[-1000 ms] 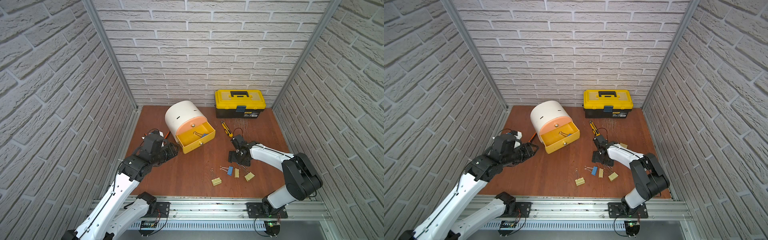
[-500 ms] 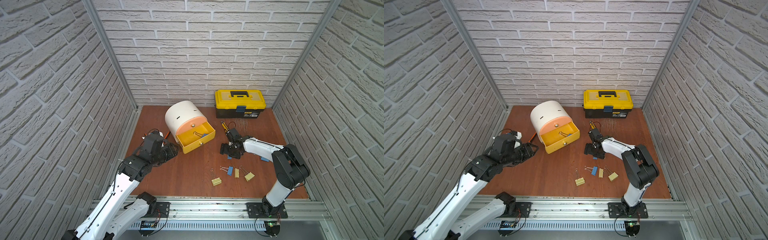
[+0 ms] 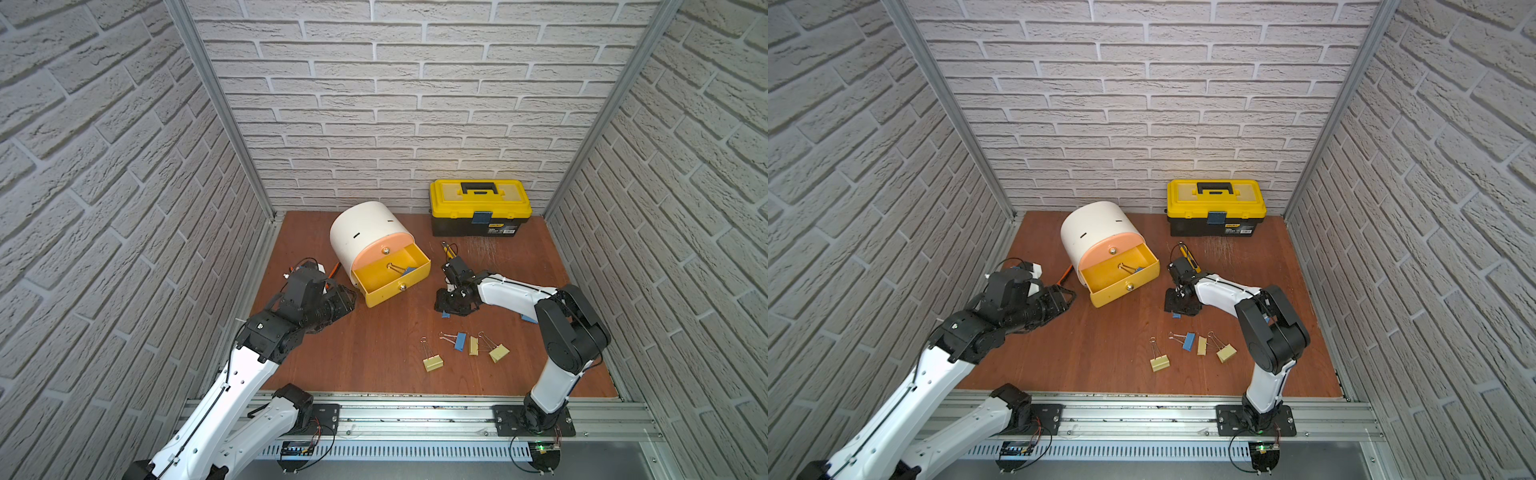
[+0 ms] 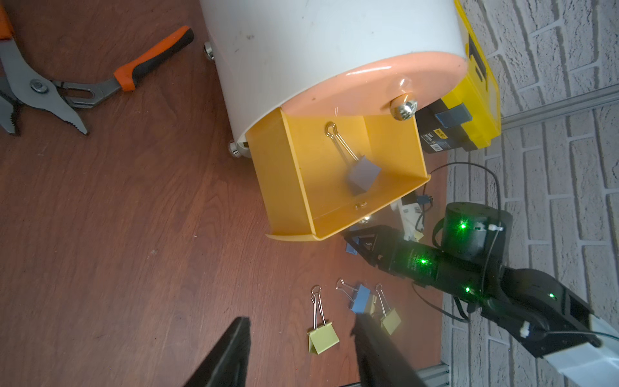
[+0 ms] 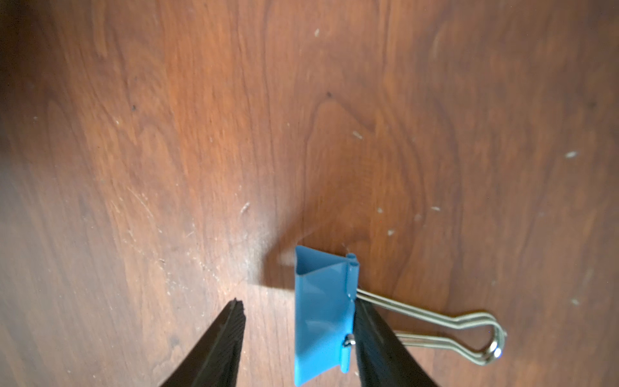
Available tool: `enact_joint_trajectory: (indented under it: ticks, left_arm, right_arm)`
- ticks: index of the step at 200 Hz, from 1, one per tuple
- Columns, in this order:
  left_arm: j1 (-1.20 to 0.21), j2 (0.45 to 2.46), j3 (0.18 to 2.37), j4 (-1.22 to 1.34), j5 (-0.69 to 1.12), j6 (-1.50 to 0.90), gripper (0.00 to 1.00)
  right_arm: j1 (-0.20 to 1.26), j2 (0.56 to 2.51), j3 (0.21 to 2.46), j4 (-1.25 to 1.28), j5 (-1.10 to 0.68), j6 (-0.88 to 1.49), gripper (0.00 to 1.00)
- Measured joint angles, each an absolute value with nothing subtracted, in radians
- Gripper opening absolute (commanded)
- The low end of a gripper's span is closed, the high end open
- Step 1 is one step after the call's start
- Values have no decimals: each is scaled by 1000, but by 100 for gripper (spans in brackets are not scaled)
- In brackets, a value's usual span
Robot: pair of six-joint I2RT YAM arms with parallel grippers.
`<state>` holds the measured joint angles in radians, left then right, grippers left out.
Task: Put the binder clips in the drawer according to color
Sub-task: Move the binder clip to the center of the board, then adjust the binder clip at the center of the board.
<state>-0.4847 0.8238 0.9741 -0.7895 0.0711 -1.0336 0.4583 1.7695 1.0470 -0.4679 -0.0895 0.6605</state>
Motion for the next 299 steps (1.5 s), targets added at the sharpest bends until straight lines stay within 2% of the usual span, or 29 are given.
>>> enact_joint_trajectory:
  ticks: [22,38,79,110,153,199,264,299]
  left_arm:
    - [-485,822,974,-789,70,-1035,55]
    - [-488,822,974,-789,67,-1038,55]
    - [-513,826,974,-788,53,-1046,54]
    - [-547,844,974,-784,35,-1051,54]
    - [-591,881,974,-766,10,-1053,54]
    - [-611,913,975,-743,-1,-1053,55]
    - [-612,915,975,-732,-3,-1054,54]
    - [-612,915,975,-731,-3,-1061,54]
  right_arm:
    - [458,1749,1013,-452,-81,647,46]
    - [459,1728,987,-445,-75,635,48]
    - [461,1630,892,-458,-60,605,73]
    - [461,1562,839,-512,-57,590,77]
    - [461,1458,805,-572,-54,588,78]
    - [463,1374,751,-580,-88,590,66]
    - [514,1320,661,-580,-151,598,65]
    - [545,1271,661,-604,-125,607,66]
